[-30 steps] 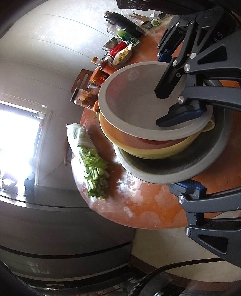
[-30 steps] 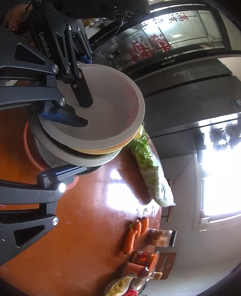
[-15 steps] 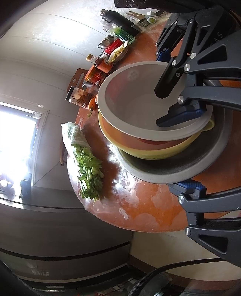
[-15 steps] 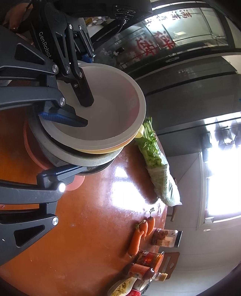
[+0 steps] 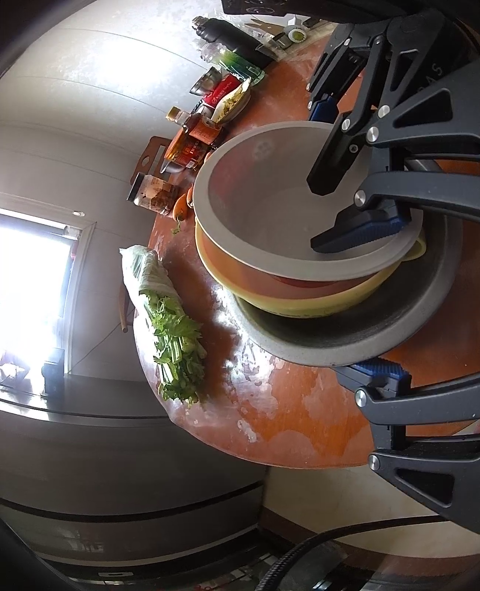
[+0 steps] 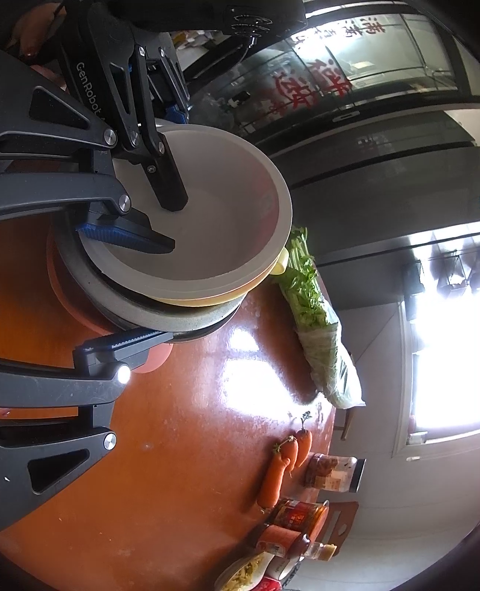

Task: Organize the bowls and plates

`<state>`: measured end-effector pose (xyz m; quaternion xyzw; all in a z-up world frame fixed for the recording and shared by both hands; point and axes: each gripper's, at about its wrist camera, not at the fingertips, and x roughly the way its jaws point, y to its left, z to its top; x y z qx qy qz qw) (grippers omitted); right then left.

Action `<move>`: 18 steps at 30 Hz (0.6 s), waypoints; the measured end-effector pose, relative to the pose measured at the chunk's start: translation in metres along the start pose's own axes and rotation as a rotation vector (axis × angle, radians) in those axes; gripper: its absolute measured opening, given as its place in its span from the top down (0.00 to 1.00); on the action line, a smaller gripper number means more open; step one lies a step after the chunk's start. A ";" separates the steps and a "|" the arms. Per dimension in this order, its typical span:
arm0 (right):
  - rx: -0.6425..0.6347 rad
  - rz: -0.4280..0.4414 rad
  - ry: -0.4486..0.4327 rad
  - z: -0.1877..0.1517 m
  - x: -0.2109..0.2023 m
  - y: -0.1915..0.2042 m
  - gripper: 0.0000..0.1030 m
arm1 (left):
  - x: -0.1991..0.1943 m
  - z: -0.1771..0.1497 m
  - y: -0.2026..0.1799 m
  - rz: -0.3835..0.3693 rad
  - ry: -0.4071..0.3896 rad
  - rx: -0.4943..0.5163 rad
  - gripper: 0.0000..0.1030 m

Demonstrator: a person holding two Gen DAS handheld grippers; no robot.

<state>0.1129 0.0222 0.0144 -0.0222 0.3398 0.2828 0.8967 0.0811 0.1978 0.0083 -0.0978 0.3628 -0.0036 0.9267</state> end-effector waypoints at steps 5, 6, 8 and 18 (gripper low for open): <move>-0.027 -0.045 -0.018 -0.001 -0.003 0.003 0.58 | 0.000 0.000 -0.004 0.024 -0.004 0.015 0.49; -0.030 -0.049 -0.026 -0.001 -0.005 0.004 0.58 | 0.000 0.000 -0.004 0.025 -0.003 0.015 0.49; -0.038 -0.056 -0.037 0.000 -0.008 0.004 0.58 | 0.001 0.001 -0.004 0.029 0.001 0.014 0.49; -0.017 -0.041 -0.040 0.001 -0.015 0.002 0.47 | -0.009 0.003 0.004 0.046 -0.021 -0.006 0.41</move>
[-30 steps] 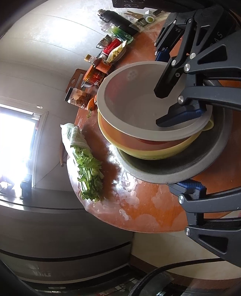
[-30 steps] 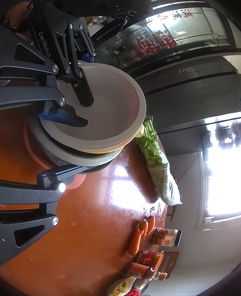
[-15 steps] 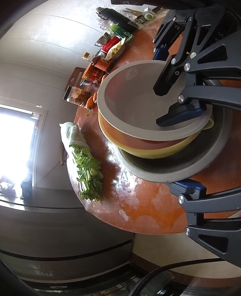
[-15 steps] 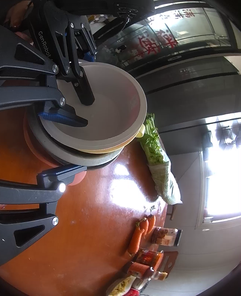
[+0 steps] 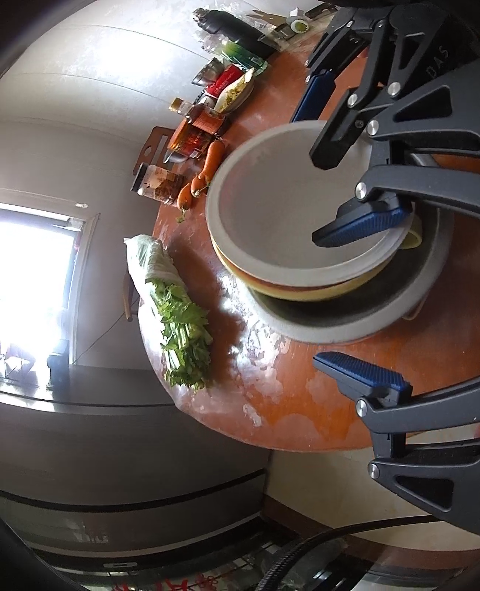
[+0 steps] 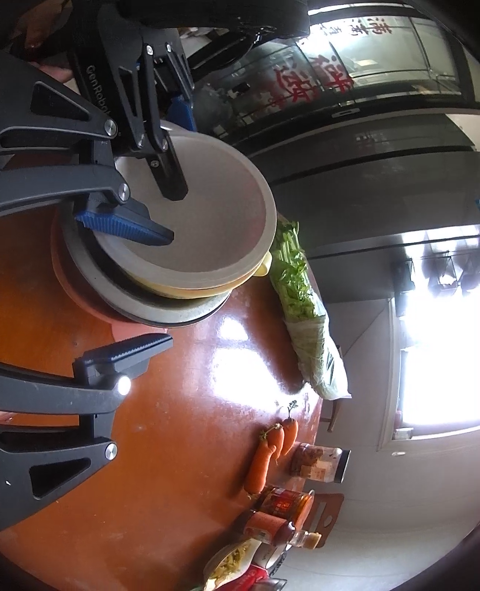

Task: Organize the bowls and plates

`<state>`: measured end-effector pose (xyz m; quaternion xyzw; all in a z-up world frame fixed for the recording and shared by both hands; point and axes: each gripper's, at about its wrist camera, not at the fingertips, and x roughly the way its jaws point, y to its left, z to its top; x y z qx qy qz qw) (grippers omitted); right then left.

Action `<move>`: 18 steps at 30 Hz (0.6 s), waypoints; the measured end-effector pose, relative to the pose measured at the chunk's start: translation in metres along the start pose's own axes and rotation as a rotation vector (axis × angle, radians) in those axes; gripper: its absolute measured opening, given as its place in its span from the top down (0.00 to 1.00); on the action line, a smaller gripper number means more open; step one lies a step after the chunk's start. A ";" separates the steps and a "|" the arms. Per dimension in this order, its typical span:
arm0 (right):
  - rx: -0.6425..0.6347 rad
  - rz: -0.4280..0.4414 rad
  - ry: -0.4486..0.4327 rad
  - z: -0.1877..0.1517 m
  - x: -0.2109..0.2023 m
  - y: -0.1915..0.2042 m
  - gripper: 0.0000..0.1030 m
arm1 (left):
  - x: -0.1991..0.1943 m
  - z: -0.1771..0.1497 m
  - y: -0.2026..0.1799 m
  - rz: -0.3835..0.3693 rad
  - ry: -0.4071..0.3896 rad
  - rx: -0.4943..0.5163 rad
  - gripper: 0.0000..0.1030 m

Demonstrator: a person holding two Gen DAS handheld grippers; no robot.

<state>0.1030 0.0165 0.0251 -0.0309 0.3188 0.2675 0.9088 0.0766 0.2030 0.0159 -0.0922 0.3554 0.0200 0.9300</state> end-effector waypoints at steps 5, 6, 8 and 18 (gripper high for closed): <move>0.006 0.005 -0.012 0.001 -0.008 -0.001 0.42 | -0.007 0.000 0.004 0.011 -0.004 -0.005 0.40; 0.005 0.007 -0.014 0.001 -0.009 0.000 0.42 | -0.010 -0.001 0.005 0.013 -0.007 -0.008 0.40; 0.004 0.003 -0.019 0.001 -0.014 0.000 0.41 | -0.016 -0.002 0.003 0.018 -0.018 -0.003 0.38; -0.023 -0.014 -0.057 -0.026 -0.059 0.001 0.28 | -0.061 -0.040 -0.023 0.127 -0.089 0.055 0.18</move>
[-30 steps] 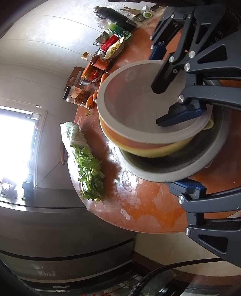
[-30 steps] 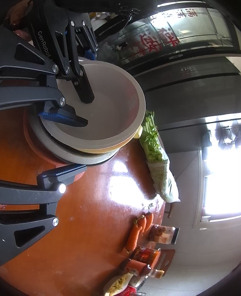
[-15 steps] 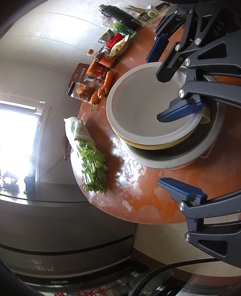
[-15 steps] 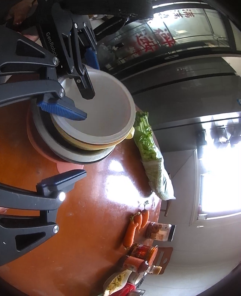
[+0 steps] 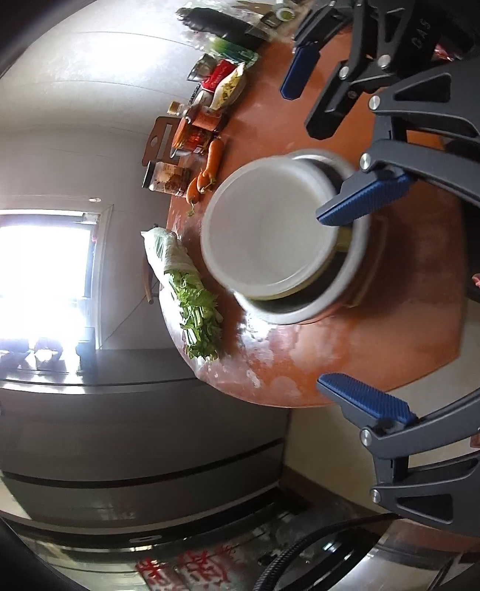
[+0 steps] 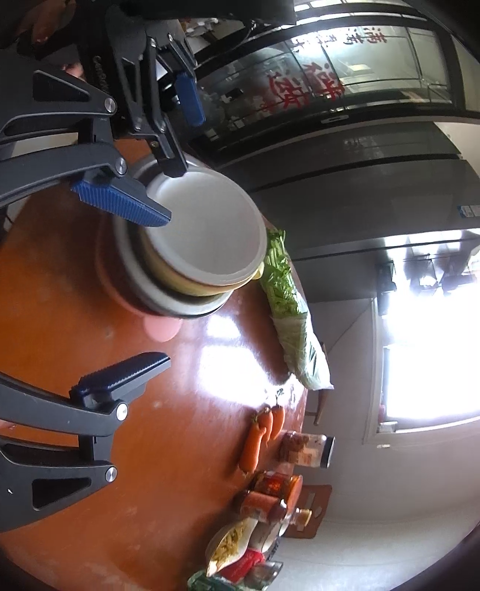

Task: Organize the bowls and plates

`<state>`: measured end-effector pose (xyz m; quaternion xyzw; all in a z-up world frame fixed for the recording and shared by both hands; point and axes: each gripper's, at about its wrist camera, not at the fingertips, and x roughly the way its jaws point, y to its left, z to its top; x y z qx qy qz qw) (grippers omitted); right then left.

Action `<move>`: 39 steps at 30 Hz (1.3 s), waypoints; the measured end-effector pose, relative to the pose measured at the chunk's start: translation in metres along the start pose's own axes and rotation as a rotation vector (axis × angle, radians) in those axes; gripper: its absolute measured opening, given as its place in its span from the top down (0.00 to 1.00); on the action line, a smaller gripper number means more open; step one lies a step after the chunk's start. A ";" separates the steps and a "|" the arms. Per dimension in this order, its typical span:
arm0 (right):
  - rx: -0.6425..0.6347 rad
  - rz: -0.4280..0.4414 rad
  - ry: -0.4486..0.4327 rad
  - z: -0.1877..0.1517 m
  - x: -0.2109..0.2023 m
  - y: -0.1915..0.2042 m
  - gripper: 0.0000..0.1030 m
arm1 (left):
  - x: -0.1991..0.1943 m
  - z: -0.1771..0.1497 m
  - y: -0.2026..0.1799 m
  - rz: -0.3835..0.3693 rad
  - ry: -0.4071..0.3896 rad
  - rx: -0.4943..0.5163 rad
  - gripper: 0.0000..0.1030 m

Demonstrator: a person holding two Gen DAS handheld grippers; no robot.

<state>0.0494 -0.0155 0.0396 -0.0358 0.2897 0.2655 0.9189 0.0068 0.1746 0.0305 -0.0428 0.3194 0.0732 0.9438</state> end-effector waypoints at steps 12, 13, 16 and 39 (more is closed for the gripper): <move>-0.006 -0.069 0.053 -0.051 -0.021 -0.009 0.26 | -0.019 -0.044 -0.019 0.085 0.041 0.005 0.11; 0.002 -0.071 0.059 -0.056 -0.023 -0.010 0.26 | -0.020 -0.047 -0.020 0.085 0.044 0.009 0.11; 0.011 -0.078 0.068 -0.064 -0.028 -0.014 0.26 | -0.022 -0.054 -0.025 0.091 0.053 0.014 0.11; 0.022 -0.115 0.042 -0.072 -0.058 -0.013 0.25 | -0.034 -0.067 -0.036 0.062 0.069 0.026 0.11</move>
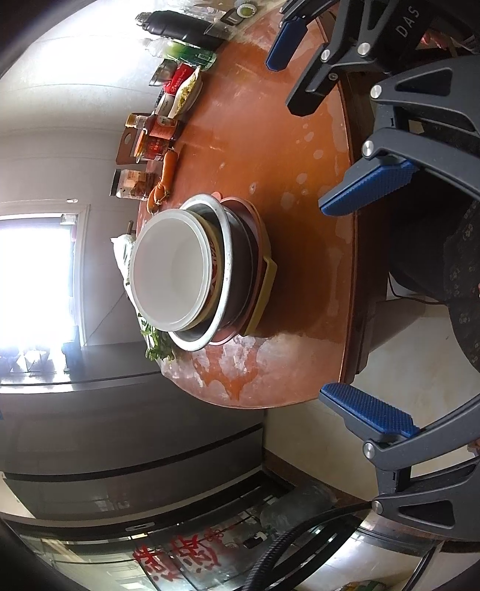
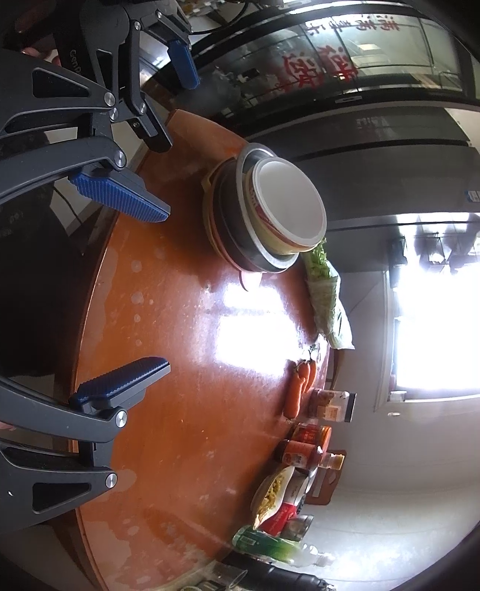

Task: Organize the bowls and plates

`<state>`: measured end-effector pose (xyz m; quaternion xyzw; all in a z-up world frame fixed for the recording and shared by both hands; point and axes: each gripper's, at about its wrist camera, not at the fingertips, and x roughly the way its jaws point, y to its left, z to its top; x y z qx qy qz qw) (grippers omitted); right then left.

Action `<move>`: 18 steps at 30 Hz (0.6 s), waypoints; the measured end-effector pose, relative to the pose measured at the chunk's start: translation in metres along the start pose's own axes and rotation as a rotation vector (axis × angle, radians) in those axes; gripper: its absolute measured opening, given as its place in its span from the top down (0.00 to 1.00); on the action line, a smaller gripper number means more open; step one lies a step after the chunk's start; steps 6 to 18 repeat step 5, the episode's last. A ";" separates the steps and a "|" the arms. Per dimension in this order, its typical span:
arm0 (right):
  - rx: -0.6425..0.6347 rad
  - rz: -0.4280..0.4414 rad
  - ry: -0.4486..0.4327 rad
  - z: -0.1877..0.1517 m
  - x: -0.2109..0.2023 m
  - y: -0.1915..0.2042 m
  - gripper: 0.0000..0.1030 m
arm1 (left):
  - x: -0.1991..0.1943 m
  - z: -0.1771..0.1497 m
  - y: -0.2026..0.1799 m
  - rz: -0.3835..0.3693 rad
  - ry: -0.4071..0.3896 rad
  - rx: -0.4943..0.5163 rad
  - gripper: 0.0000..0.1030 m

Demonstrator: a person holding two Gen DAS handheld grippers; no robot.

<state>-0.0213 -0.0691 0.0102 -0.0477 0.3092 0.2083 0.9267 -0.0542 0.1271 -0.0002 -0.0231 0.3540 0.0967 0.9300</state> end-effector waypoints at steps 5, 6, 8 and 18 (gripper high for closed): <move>0.005 -0.004 0.000 0.000 -0.001 -0.001 0.25 | 0.002 0.000 -0.002 -0.008 0.000 0.003 0.11; 0.005 -0.004 0.000 0.000 -0.001 -0.001 0.25 | 0.002 0.000 -0.002 -0.008 0.000 0.003 0.11; 0.005 -0.004 0.000 0.000 -0.001 -0.001 0.25 | 0.002 0.000 -0.002 -0.008 0.000 0.003 0.11; 0.005 -0.004 0.000 0.000 -0.001 -0.001 0.25 | 0.002 0.000 -0.002 -0.008 0.000 0.003 0.11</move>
